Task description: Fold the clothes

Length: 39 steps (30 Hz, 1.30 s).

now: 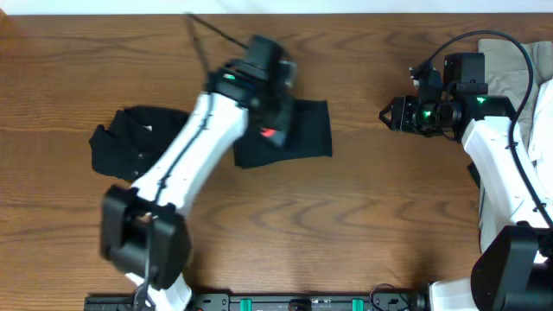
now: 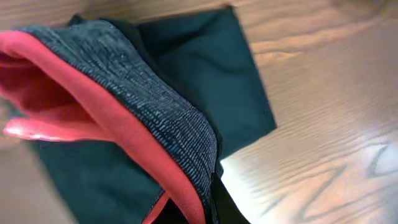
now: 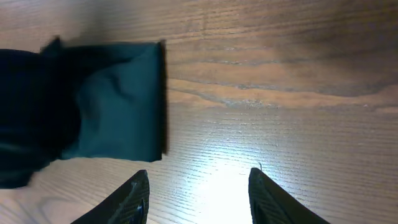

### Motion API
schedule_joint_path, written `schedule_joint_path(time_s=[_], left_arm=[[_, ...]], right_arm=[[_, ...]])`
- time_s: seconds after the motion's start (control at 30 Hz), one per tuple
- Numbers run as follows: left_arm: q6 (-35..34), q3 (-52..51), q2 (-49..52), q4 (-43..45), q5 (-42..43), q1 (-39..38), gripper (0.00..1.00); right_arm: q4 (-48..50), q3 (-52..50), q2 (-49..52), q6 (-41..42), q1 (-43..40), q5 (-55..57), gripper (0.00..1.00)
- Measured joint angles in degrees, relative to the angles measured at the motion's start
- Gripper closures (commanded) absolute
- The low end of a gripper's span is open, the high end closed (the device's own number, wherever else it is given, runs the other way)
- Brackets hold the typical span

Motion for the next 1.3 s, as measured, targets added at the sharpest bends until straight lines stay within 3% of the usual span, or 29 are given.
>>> schedule_joint_path(time_s=[0.33, 0.4, 0.57, 0.6, 0.8, 0.9, 1.0, 1.07, 1.13, 1.2, 1.23, 1.3], left_arm=[[-5.1, 0.0, 8.6, 8.7, -3.9, -8.1, 0.93], [-6.1, 0.0, 9.6, 9.4, -4.2, -8.6, 0.83], [-9.2, 0.0, 10.4, 13.6, -4.4, -9.0, 0.34], [-9.6, 0.0, 10.4, 14.6, -4.4, -9.0, 0.3], [-13.1, 0.0, 10.4, 16.6, -4.3, -8.9, 0.25], [-12.9, 0.0, 10.0, 15.2, -4.0, -8.3, 0.13], [-12.3, 0.0, 8.0, 12.3, -3.6, -6.7, 0.12], [-12.2, 0.0, 5.7, 8.9, -3.9, -5.2, 0.18], [-12.3, 0.0, 2.6, 4.8, -5.3, -2.9, 0.34], [-12.2, 0.0, 0.5, 1.5, -6.6, -0.7, 0.57], [-12.1, 0.0, -0.4, -0.2, -7.3, 0.6, 0.64], [-11.8, 0.0, -0.8, -2.0, -7.9, 2.7, 0.69]], right_arm=[[0.0, 0.0, 0.0, 0.0, 0.0, 0.0, 0.5], [0.0, 0.0, 0.0, 0.0, 0.0, 0.0, 0.51], [-0.1, 0.0, 0.0, 0.0, 0.0, 0.0, 0.5], [-0.2, 0.0, 0.0, 0.0, 0.0, 0.0, 0.5], [-1.4, 0.0, 0.0, 0.0, 0.0, 0.0, 0.5], [-1.7, 0.0, 0.0, 0.0, 0.0, 0.0, 0.5], [-1.6, 0.0, 0.0, -0.2, 0.0, -0.1, 0.56], [-1.0, 0.0, 0.0, -1.4, 0.1, -1.0, 0.62], [-0.1, 0.0, 0.0, -3.0, 0.6, -2.8, 0.67], [1.0, 0.0, 0.0, -3.9, 2.3, -4.4, 0.69], [1.6, 0.0, 0.0, -4.3, 3.6, -5.0, 0.69], [3.2, 0.0, 0.0, -4.8, 6.6, -5.5, 0.69]])
